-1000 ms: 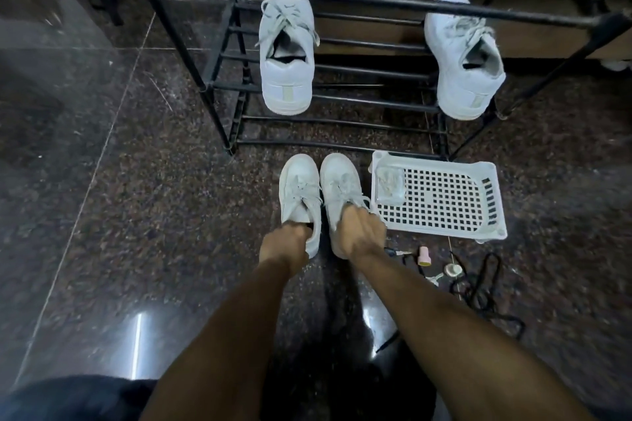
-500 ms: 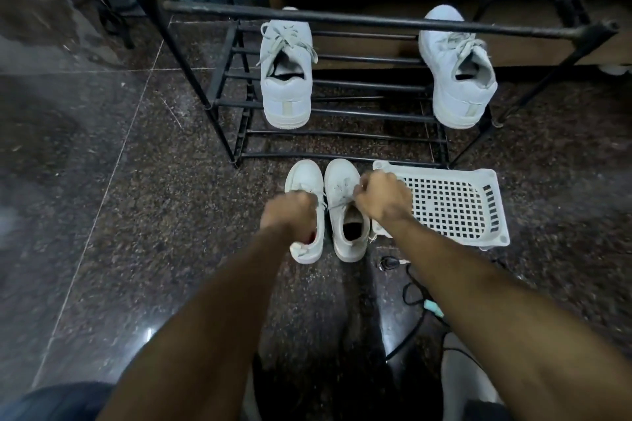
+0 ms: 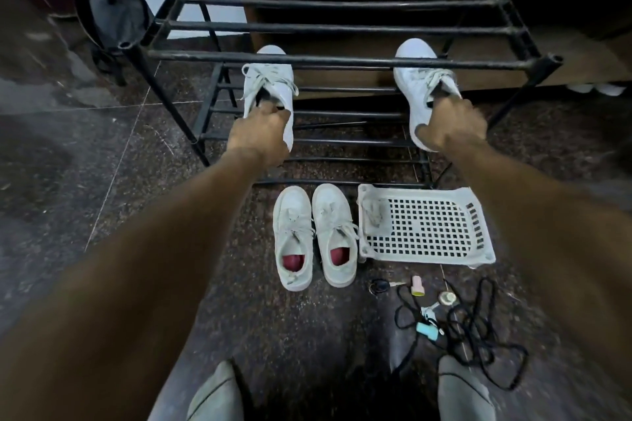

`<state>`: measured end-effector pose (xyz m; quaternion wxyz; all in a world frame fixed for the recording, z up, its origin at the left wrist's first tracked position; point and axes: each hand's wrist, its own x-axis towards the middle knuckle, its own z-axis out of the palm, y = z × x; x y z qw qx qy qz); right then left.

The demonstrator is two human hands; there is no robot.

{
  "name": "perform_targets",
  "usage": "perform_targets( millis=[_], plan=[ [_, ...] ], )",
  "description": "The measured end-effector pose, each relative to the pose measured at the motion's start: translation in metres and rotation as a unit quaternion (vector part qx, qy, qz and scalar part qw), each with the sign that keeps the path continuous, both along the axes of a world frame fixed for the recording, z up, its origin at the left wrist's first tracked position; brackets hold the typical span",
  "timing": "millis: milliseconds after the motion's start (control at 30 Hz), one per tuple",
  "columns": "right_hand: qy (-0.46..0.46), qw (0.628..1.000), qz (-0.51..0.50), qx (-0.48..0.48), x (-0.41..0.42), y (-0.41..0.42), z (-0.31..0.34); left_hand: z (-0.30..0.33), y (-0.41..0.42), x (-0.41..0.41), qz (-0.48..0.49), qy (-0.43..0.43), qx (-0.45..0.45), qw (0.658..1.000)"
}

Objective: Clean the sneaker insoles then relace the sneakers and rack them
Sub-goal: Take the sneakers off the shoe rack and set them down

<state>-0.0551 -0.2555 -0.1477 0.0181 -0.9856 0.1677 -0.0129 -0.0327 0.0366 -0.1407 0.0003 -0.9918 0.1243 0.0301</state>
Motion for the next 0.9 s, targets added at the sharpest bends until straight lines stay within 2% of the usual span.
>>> perform_targets(
  millis=[100,267,400,533,667,800,900],
  plan=[
    [0.034,0.999,0.023,-0.017,0.007,-0.004,-0.010,-0.009,0.002,0.010,0.006,-0.017,-0.009,1.000],
    [0.050,0.998,0.001,-0.027,0.022,-0.008,-0.012,-0.006,-0.001,0.020,0.023,-0.027,0.074,0.997],
    [0.039,0.998,0.022,-0.036,0.010,-0.004,-0.008,-0.005,0.005,0.016,-0.012,-0.038,0.115,0.993],
    [0.011,0.996,0.088,-0.013,-0.015,0.021,0.002,0.002,0.013,-0.007,-0.067,-0.050,0.097,0.992],
    [-0.023,0.985,0.168,0.032,-0.042,0.058,0.025,0.037,0.034,-0.038,-0.106,-0.016,0.085,0.991],
    [-0.047,0.955,0.266,0.118,-0.070,0.107,0.049,0.061,0.060,-0.075,-0.143,-0.007,0.124,0.982],
    [-0.052,0.923,0.345,0.159,-0.095,0.145,0.063,0.063,0.079,-0.111,-0.131,0.008,0.117,0.984]
  ],
)
